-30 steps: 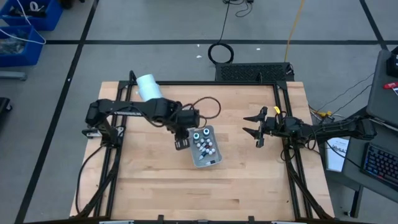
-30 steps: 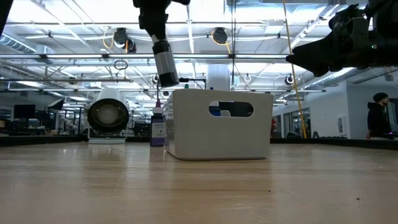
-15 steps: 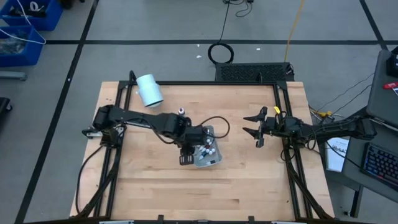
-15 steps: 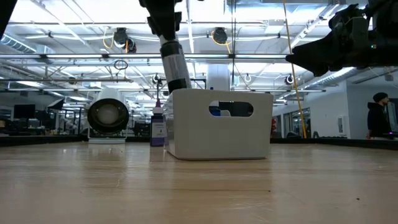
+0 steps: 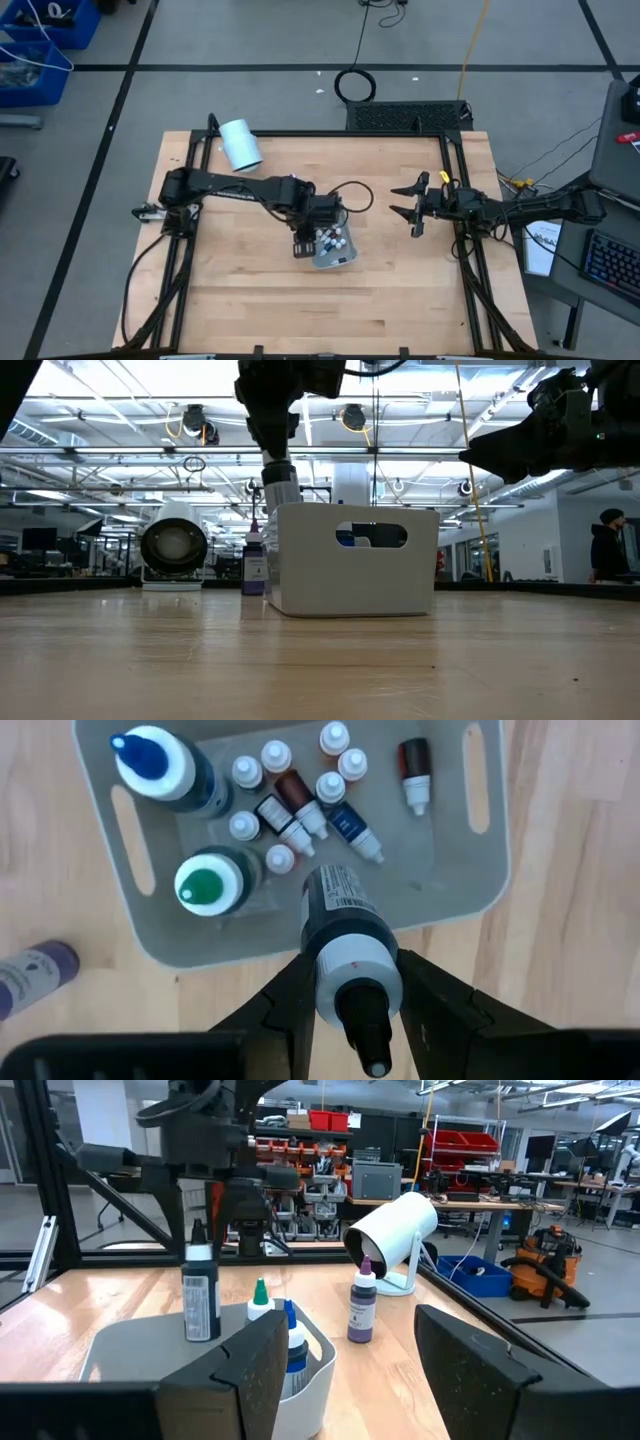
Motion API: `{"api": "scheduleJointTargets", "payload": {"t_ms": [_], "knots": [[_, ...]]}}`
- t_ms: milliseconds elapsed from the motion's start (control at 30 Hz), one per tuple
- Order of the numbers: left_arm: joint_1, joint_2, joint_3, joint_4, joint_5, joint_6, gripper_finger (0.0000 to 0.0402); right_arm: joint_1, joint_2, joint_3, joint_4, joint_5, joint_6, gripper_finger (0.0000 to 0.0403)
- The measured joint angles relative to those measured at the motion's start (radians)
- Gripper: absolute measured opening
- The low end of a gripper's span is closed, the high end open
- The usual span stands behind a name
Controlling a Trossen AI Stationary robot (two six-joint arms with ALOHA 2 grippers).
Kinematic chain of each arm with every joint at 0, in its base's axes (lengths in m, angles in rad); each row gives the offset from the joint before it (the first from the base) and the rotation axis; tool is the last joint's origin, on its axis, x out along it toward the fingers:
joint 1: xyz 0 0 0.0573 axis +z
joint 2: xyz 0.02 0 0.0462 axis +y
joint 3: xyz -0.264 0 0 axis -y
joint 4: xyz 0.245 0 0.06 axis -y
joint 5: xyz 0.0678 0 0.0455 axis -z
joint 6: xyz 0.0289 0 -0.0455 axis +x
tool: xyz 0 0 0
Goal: Pick & Place food coloring
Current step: Put the black food coloring bottle into the bin
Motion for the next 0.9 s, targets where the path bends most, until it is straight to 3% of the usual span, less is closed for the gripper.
{"api": "scheduleJointTargets", "payload": {"t_ms": [500,900], "knots": [[0.011,0.133,-0.001,-0.007,0.016,0.044,0.0123,0.000,0.002,0.000,-0.004,0.000,-0.006,0.0205],[0.011,0.132,-0.014,0.025,0.015,0.037,0.0123,0.000,0.002,0.000,-0.004,0.000,-0.002,0.0205]]}}
